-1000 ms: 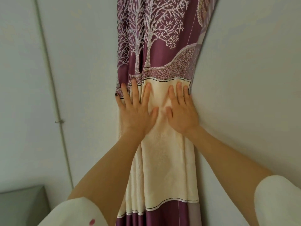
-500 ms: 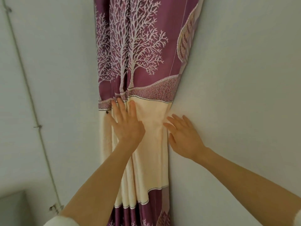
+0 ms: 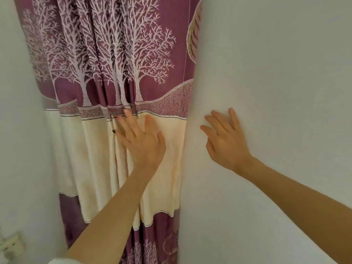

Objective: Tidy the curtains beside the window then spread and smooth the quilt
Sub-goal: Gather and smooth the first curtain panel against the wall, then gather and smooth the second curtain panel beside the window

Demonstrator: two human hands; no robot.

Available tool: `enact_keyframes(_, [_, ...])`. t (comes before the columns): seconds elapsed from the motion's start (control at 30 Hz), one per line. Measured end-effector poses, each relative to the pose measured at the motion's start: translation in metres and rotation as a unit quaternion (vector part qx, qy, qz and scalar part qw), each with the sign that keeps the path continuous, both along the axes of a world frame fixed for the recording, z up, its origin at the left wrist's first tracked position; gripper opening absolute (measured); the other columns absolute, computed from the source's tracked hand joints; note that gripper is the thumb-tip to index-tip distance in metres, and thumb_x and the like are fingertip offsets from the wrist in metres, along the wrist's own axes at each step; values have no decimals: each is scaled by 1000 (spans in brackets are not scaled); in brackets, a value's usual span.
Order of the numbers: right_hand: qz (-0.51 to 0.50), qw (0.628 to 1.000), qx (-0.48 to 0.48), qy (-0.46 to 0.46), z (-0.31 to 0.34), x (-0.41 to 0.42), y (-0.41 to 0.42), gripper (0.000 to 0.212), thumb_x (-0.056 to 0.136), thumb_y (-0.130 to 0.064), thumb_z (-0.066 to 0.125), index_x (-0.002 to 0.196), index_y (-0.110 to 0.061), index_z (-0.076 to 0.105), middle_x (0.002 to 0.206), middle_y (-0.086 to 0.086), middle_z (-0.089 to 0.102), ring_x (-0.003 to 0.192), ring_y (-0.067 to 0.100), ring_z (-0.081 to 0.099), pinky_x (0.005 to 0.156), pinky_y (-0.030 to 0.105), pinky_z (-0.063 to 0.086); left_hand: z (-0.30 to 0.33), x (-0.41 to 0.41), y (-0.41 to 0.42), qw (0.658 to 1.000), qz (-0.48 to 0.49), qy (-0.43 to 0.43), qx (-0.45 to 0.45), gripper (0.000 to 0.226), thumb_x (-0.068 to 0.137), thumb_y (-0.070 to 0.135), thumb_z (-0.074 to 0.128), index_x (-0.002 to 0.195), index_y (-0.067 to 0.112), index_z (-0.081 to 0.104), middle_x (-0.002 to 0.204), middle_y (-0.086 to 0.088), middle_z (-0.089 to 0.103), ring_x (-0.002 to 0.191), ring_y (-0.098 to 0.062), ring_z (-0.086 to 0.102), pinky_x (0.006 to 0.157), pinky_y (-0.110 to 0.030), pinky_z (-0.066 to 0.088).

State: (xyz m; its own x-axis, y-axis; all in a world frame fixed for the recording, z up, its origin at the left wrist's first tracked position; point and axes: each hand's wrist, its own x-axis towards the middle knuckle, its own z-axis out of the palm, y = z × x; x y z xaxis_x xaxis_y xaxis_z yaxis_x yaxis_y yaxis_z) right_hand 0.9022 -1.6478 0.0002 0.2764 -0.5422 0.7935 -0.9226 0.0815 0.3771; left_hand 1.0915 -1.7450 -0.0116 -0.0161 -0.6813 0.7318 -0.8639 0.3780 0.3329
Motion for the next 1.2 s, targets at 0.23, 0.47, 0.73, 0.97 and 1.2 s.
enact_keyframes(0.23, [-90,996,7,-25,-14,-86,156,37,74,-4,55,110,-6,63,128,18,57,127,35,47,107,65,17,-4,-105,134,986,-126,45,-102,62,81,24,55,138,4,40,151,-29,16,138,-51,9,107,-67,8])
enact_keyframes(0.47, [-205,977,1,-64,-18,-153,285,42,75,-4,56,116,-8,61,133,15,55,128,35,45,106,66,23,9,-211,244,946,-284,-8,-153,74,80,26,57,143,1,28,153,-23,18,142,-41,13,112,-56,4])
enact_keyframes(0.73, [-406,897,-7,-175,-20,-212,432,42,80,-7,57,122,-9,57,136,14,51,132,34,40,109,59,25,26,-330,361,835,-491,-63,-238,58,84,27,53,139,14,41,151,-16,29,142,-35,19,112,-58,7])
enact_keyframes(0.97, [-559,783,-15,-272,-20,-222,540,44,88,-14,47,132,-13,47,144,9,42,139,26,28,114,52,19,24,-394,447,698,-660,-88,-263,48,85,26,54,131,12,51,143,-15,43,136,-33,34,111,-57,24])
enact_keyframes(1.2, [-650,678,-48,-338,-25,-200,642,42,89,-16,43,131,-15,47,139,7,47,132,23,37,113,47,24,17,-446,551,542,-802,-125,-216,50,90,23,50,138,15,41,147,-9,38,137,-25,33,109,-41,30])
